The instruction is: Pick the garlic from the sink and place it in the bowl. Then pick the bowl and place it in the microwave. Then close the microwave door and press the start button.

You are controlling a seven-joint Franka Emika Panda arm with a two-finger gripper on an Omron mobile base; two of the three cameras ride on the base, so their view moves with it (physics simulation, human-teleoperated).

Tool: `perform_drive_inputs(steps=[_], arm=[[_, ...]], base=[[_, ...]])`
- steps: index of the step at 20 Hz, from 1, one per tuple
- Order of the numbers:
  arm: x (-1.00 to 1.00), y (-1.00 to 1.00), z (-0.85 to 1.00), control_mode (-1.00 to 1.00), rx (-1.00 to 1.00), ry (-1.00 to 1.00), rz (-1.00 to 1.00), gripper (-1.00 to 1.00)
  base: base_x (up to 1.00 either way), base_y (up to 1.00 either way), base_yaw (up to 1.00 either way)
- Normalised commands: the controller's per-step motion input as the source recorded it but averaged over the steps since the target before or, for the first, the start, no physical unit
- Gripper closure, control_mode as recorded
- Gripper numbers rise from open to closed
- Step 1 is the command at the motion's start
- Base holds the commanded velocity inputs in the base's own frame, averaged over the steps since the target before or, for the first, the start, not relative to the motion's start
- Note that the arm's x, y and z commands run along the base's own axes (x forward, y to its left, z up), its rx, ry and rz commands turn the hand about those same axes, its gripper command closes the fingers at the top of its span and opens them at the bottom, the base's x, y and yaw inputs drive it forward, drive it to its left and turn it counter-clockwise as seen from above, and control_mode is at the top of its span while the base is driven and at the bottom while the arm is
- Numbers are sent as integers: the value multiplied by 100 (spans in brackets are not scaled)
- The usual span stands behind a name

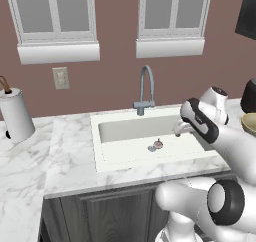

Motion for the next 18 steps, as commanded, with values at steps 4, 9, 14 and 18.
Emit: perform_drive_inputs(steps=[4,9,14,18], arm=[[29,-7,-54,-100,0,0,10,-100],[27,0,-60,-100,0,0,4,-100],[38,0,-35,-100,0,0,0,-100],[34,0,-22,-100,5,0,0,-100]], base=[[0,0,0],[0,0,0],[0,0,0],[0,0,0]])
